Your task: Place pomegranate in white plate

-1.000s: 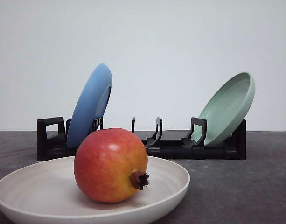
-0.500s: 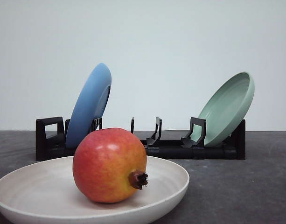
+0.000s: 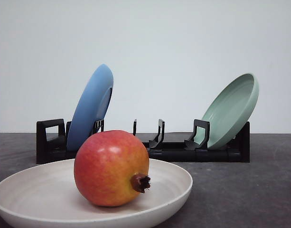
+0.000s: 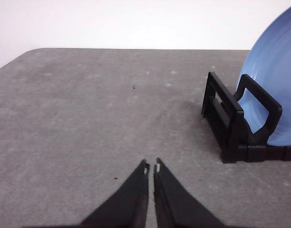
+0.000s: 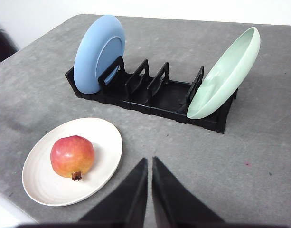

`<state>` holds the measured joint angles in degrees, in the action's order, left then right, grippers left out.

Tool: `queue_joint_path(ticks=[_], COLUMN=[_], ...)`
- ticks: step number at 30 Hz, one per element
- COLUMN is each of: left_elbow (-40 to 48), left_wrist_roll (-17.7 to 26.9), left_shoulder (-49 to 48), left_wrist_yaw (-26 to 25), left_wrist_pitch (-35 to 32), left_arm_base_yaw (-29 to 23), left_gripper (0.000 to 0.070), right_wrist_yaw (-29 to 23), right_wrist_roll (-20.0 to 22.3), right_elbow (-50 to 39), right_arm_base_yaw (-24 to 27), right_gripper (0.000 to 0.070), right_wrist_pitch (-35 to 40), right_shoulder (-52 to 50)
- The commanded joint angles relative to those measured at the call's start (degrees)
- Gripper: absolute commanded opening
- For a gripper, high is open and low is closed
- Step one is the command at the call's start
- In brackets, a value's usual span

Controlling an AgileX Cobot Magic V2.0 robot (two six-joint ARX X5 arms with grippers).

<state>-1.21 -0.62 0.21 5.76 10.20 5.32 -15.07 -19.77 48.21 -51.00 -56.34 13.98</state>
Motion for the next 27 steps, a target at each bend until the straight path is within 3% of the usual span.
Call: queue_joint_path(ticks=[1, 10, 12, 16, 20, 23, 27], left_elbow=[0.5, 0.5, 0.5, 0.5, 0.5, 0.5, 0.5], left_wrist_roll=[0.9, 0.9, 0.9, 0.9, 0.9, 0.9, 0.9], left_shoulder=[0.0, 0.0, 0.0, 0.0, 0.0, 0.0, 0.0], left_wrist_yaw=[-0.2, -0.2, -0.2, -0.2, -0.2, -0.2, -0.2], left_wrist_pitch=[0.4, 0.4, 0.4, 0.4, 0.4, 0.4, 0.4], left_arm_base_yaw=[-0.1, -0.1, -0.1, -0.1, -0.1, -0.1, -0.1], left_gripper=[0.0000, 0.0000, 0.0000, 0.0000, 0.0000, 0.0000, 0.0000], right_wrist_yaw=[-0.1, -0.1, -1.9, -2.3, -0.9, 6.2, 13.4], right_wrist_roll=[0.3, 0.3, 4.8, 12.7, 16.9, 17.0, 18.7], right_elbow=[0.3, 0.3, -0.3, -6.7, -19.1, -27.2, -35.4], right_arm_base_yaw=[-0.6, -0.6, 1.4, 13.7, 29.3, 39.1, 46.7], right_gripper=[0.0010, 0.0011, 0.0010, 0.0010, 0.0010, 0.0010, 0.0010], right_wrist_pitch=[0.6, 0.7, 0.9, 6.4, 26.8, 37.2, 42.3], right_shoulder=[0.1, 0.1, 0.0, -2.2, -7.3, -11.0, -13.8])
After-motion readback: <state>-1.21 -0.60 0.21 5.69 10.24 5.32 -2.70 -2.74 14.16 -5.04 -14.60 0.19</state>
